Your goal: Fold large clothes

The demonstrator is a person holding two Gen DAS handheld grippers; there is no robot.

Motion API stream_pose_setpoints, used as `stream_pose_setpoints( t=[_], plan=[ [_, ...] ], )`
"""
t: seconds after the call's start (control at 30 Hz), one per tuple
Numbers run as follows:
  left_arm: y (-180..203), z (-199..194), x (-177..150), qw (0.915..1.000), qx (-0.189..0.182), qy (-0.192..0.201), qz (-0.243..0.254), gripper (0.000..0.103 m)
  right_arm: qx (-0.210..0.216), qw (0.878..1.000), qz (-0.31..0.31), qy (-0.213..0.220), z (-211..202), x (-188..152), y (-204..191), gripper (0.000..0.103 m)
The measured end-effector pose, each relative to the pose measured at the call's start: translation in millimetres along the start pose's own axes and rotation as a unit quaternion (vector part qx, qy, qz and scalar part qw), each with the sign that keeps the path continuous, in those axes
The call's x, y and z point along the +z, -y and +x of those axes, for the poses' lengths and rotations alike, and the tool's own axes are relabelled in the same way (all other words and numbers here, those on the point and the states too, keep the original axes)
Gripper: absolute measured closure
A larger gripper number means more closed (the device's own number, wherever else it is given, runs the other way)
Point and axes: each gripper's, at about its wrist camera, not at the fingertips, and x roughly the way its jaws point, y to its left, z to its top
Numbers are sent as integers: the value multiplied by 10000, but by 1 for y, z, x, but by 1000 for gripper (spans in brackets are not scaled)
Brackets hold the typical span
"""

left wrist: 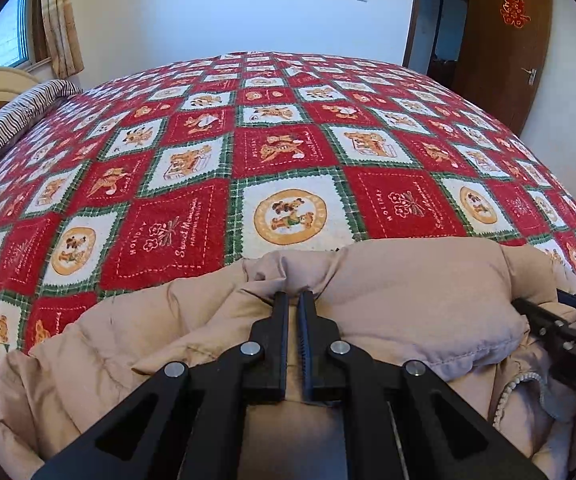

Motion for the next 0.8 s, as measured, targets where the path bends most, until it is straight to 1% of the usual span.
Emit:
stream_pose_setpoints(
  t=[0.17,0.27,0.33,0.37,0.4,0.43,0.47,0.5,0.53,0.57,0.6,0.63,0.7,0.77,0.8],
  plan=[
    [4,2,0,9999,102,-13,72,98,-171,9997,-192,30,4,-4,-7,40],
    [7,3,3,9996,179,-113,165,98,-245,9994,-253,58,5,-4,-9,40],
    [3,-4,10,9995,32,-297,56,97,-282,9992,-280,43,4,-4,-10,40],
    [0,-13,14,9994,-136,-311,-96,97,-286,9992,-296,17,3,-3,-10,40],
    [-2,-25,17,9994,-221,-189,-184,94,-263,9992,-303,3,-3,-2,-10,40],
    [-2,-38,21,9995,-222,16,-223,87,-178,9995,-247,61,-13,-1,-8,40],
    [-1,-53,24,9989,-264,284,-279,78,-66,9996,-157,240,-27,1,-6,40],
    [0,-61,27,9979,-339,439,-327,48,-63,9990,-96,433,-38,2,-4,40],
    [2,-68,31,9967,-433,560,-403,15,-106,9980,-39,623,-49,5,-4,40],
    [4,-71,33,9955,-485,645,-500,7,-95,9968,47,796,-59,9,-3,40],
    [7,-72,33,9941,-535,734,-590,7,-42,9961,138,872,-63,12,-3,40],
    [10,-68,34,9944,-540,708,-567,7,-2,9957,222,903,-64,15,-3,40],
    [24,-45,29,9985,-297,372,-287,7,-43,9962,202,848,-57,19,-10,40],
    [30,-25,18,9999,1,100,-72,7,-152,9982,23,587,-36,16,-16,40],
    [29,-12,12,9998,176,-113,-28,7,-193,9987,-21,464,-29,13,-17,41]
  ],
)
